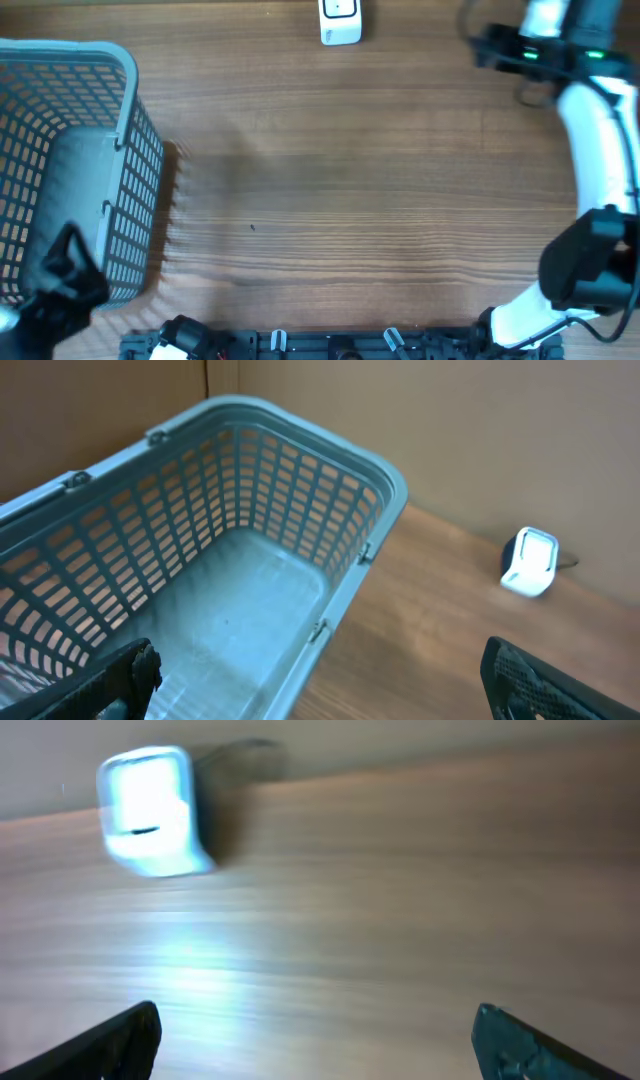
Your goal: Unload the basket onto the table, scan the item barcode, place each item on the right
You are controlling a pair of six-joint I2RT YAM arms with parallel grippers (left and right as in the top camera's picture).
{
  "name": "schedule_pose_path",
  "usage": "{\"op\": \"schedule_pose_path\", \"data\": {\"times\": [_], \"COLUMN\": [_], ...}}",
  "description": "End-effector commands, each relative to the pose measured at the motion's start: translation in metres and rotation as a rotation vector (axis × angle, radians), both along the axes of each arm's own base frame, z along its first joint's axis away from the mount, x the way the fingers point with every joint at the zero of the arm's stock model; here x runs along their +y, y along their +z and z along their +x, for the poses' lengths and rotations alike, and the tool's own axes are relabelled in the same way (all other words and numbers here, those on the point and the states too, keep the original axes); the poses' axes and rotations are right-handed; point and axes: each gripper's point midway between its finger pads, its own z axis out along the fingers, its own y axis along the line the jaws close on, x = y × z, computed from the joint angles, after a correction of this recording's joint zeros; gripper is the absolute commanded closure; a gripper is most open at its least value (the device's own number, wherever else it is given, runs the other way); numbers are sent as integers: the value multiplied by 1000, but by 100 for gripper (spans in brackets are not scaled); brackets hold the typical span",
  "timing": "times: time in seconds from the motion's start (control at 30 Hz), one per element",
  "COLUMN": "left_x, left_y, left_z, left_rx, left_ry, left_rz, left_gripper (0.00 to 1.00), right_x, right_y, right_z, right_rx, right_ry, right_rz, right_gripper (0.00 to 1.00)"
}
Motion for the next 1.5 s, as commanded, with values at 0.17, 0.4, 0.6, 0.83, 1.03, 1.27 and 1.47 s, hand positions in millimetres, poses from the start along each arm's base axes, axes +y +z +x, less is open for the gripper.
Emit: {"op": "schedule_pose_path", "data": {"times": [0.17, 0.4, 0.6, 0.83, 1.03, 1.27, 1.47], "left_x": [10, 15, 15, 15, 15, 15, 15], "left_y": [-3, -3, -4, -4, -4, -4, -4], "left_z": [-27, -31, -31, -31, -31, -31, -31], "left_rx": [-50, -50, -46, -46, -46, -46, -46], "left_ry": [-31, 14, 15, 16, 16, 16, 16], "left_rz": [-22, -9, -8, -8, -8, -8, -8], "left_gripper": [0, 0, 0, 0, 0, 0, 0], "right_x": [137, 146, 141, 102, 70, 66, 65], "right_y": [28, 86, 155, 186, 192, 172, 154], "right_z": [-29, -101, -174, -265, -300, -309, -310], "right_rx": [-71, -125, -273, -339, -392, -327, -271], "right_ry": [307, 350, 347, 294, 204, 159, 164], "right_rz": [-33, -201, -260, -215, -195, -133, -156], "right_gripper": [0, 0, 0, 0, 0, 0, 0]}}
